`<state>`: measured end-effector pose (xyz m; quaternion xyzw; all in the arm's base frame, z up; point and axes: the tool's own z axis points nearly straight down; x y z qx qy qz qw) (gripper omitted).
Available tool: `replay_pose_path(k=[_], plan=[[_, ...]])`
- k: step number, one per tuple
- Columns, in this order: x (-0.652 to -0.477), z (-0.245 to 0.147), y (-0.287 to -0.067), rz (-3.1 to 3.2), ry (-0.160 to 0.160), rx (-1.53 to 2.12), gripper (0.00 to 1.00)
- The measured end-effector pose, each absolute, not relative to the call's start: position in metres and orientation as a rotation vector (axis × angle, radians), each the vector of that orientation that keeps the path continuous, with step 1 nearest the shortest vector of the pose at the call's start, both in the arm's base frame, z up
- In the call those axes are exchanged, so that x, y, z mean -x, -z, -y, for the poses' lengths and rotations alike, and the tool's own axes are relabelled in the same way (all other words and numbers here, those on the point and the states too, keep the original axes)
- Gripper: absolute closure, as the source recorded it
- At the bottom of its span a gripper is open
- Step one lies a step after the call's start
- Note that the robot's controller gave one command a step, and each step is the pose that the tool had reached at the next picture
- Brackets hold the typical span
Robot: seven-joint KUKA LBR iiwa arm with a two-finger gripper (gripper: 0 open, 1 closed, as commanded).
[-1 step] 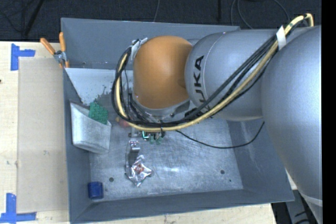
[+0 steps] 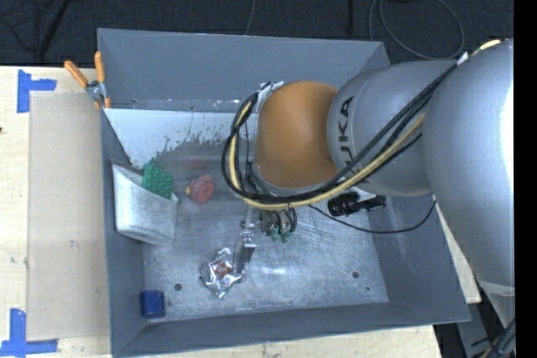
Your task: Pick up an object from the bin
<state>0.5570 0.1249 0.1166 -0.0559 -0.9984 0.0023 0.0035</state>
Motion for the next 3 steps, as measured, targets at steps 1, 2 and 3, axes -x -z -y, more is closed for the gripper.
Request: replay_pose_path(k=[1, 2, 3], plan=[[-0.505, -0.07, -0.075, 3.106, 0.0, -0.475, 0.0], [-0.482, -0.164, -0.075, 3.172, 0.009, -0.108, 0.0], [-0.507, -0.191, -0.083, 3.077, 0.001, -0.64, 0.0]])
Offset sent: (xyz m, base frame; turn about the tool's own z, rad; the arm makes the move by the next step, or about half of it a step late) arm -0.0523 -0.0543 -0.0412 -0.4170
